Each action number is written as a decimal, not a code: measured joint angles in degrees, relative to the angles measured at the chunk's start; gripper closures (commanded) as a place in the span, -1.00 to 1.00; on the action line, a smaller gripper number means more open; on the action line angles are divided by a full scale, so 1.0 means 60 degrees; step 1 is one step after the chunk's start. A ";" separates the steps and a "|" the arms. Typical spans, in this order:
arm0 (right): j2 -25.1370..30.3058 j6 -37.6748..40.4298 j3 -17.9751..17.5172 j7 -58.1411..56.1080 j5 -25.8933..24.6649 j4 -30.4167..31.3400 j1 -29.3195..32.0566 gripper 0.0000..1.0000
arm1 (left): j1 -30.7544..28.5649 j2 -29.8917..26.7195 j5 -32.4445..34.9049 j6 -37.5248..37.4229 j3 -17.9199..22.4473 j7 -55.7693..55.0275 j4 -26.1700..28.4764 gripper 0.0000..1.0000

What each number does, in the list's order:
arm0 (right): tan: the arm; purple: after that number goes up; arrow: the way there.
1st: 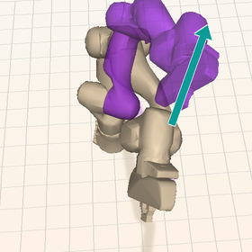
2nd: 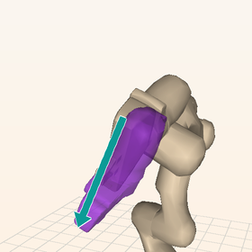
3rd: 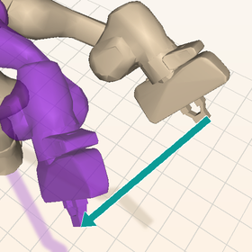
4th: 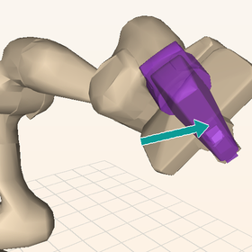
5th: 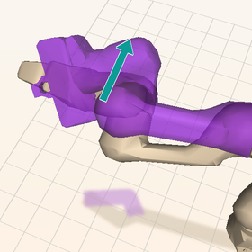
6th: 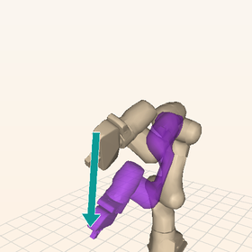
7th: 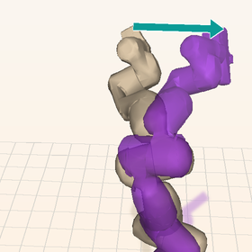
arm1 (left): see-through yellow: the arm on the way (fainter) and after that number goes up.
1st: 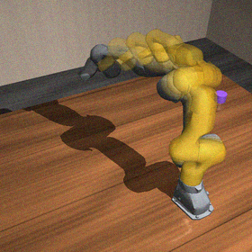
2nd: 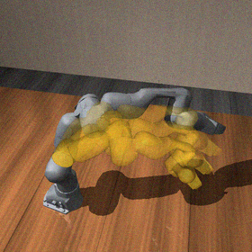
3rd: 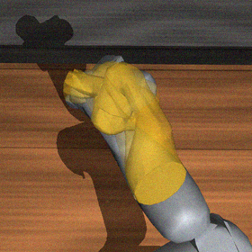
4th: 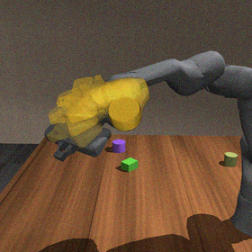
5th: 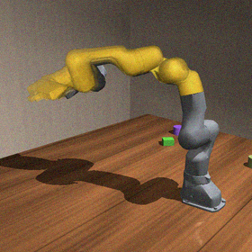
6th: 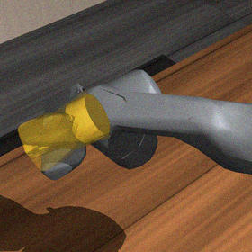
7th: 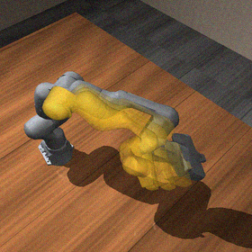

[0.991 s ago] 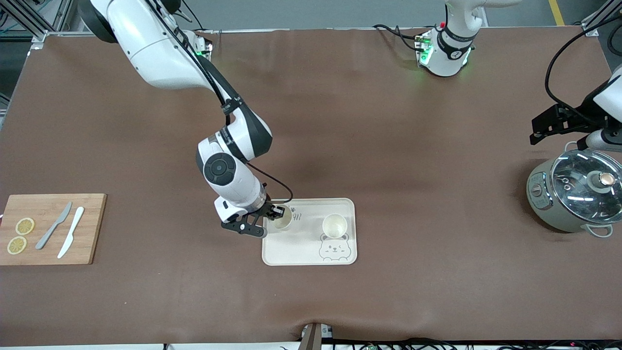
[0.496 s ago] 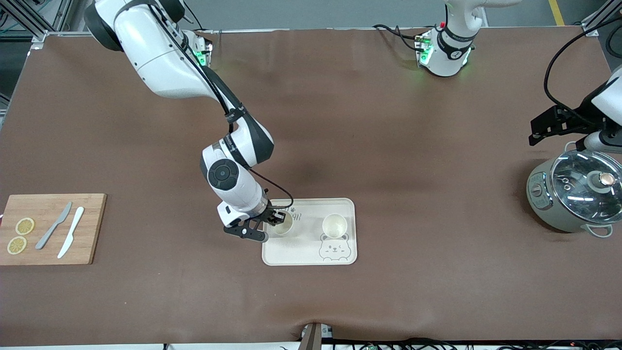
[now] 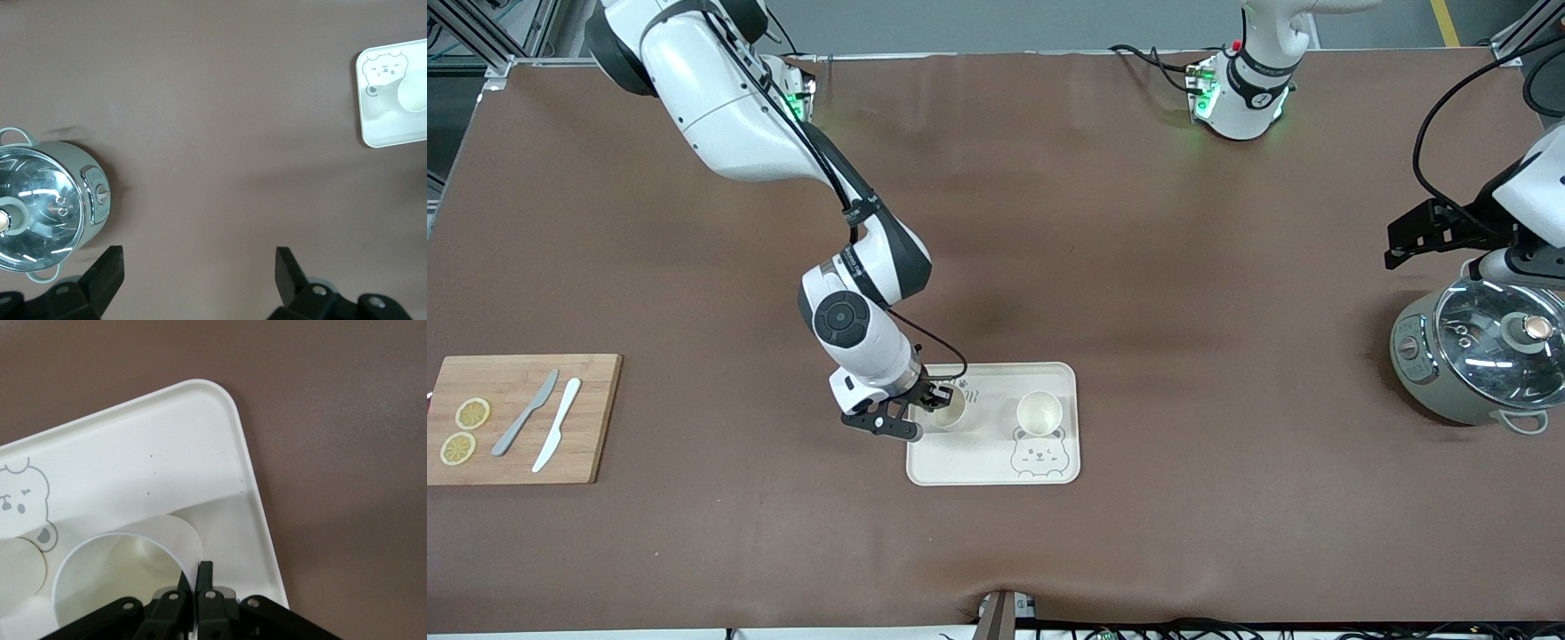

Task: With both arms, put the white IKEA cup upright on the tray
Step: 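Lower the cup onto the tray and open the right gripper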

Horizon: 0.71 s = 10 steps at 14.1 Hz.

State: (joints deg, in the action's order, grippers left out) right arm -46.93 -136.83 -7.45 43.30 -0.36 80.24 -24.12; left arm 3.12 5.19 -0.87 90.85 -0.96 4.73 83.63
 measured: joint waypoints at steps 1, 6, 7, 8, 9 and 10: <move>0.0000 0.0000 0.0001 0.0000 -0.0033 -0.0002 0.0000 0.99 | 0.0000 0.0000 0.0000 0.0000 0.0000 0.0000 0.0000 -1.00; -0.0035 0.0003 0.0021 -0.0002 -0.1472 -0.0006 0.0000 -0.04 | 0.0002 0.0000 0.0000 0.0000 -0.0011 0.0000 0.0002 -1.00; -0.0046 0.0003 0.0022 -0.0008 -0.1512 -0.0006 0.0000 -0.34 | 0.0002 0.0000 0.0000 0.0000 -0.0015 0.0000 0.0002 -1.00; -0.0049 0.0002 0.0022 -0.0014 -0.1521 -0.0006 0.0000 -0.65 | 0.0002 0.0000 0.0000 0.0000 -0.0017 0.0000 0.0002 -1.00; -0.0049 0.0002 0.0022 -0.0016 -0.1526 -0.0011 0.0000 -1.00 | 0.0003 0.0000 0.0000 0.0000 -0.0019 0.0000 0.0003 -1.00; -0.0049 0.0002 0.0024 -0.0016 -0.1528 -0.0024 0.0000 -1.00 | 0.0003 0.0000 0.0000 0.0000 -0.0020 0.0000 0.0003 -1.00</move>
State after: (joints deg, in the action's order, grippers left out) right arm -47.23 -136.81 -7.31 43.20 -9.53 80.10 -24.12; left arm 3.14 5.19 -0.87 90.84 -1.08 4.73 83.65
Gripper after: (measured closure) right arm 0.304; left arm 0.000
